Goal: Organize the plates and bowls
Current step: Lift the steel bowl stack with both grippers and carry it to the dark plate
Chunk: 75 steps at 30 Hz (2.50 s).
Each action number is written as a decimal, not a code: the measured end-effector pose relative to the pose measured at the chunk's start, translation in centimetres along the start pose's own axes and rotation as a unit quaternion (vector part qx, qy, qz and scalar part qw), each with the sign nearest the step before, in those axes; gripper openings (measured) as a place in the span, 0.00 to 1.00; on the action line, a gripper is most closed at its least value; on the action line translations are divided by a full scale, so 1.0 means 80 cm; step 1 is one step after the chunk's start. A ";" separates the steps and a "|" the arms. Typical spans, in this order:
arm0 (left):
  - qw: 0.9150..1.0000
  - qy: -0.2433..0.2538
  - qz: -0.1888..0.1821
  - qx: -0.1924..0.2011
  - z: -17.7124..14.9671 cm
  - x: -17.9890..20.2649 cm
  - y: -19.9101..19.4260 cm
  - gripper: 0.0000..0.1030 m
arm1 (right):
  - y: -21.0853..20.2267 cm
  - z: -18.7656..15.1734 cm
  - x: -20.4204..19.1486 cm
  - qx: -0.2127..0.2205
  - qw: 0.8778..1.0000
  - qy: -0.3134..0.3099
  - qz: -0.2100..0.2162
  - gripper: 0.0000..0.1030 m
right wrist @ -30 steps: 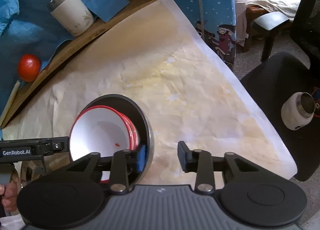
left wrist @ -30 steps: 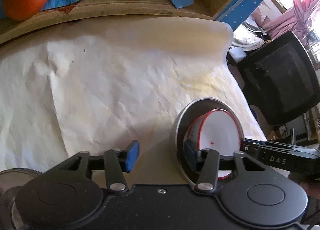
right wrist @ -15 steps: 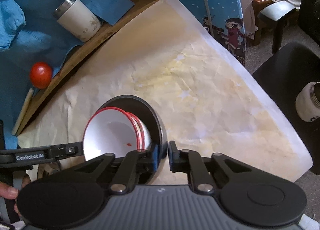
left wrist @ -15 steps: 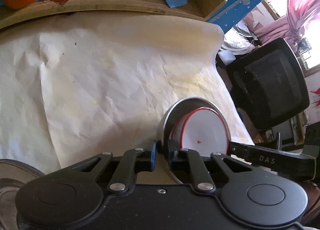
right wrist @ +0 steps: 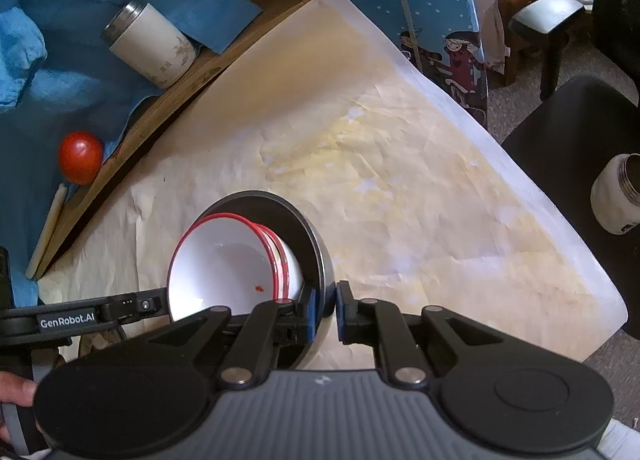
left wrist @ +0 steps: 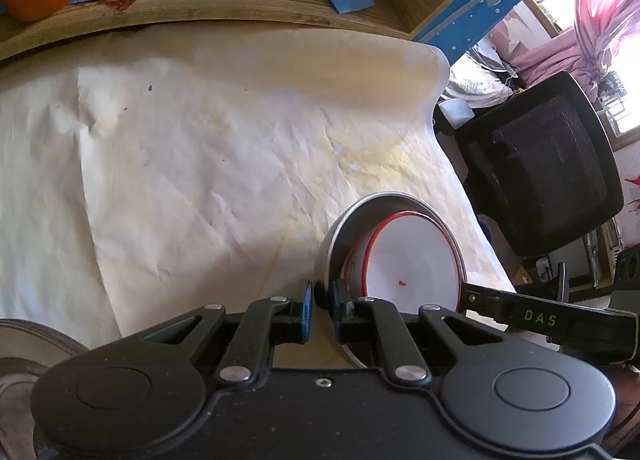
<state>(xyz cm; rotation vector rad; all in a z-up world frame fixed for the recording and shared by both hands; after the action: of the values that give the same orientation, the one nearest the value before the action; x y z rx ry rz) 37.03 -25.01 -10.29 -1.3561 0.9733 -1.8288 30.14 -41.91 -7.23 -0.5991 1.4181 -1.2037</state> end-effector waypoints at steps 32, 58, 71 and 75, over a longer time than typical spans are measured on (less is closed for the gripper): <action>1.000 -0.017 0.000 0.006 0.001 0.000 0.002 0.08 | -0.003 -0.009 0.004 0.006 0.999 0.039 0.011 0.11; 0.997 -0.044 0.011 0.055 -0.006 -0.015 -0.041 0.07 | -0.005 0.000 -0.036 0.005 1.000 0.007 0.030 0.11; 0.993 -0.076 0.022 0.083 -0.015 -0.042 -0.069 0.07 | 0.007 0.010 -0.077 -0.010 0.998 -0.038 0.042 0.11; 0.991 -0.088 0.028 0.097 -0.017 -0.054 -0.082 0.07 | 0.012 0.014 -0.095 -0.014 0.997 -0.057 0.046 0.11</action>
<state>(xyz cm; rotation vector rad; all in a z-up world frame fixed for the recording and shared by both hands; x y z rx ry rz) 36.32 -17.81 -6.96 -1.3313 0.7160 -1.6824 33.35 -35.24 -4.80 -0.6060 1.3539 -1.0608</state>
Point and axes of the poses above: each gripper's, at about its wrist camera, not at the fingertips, and y roughly the way its jaws point, x to its right, z to its top, the point moved 6 cm from there along y, roughly the way its jaws point, and after that the axes turned 8 degrees about -x, right-handed, at the moved point
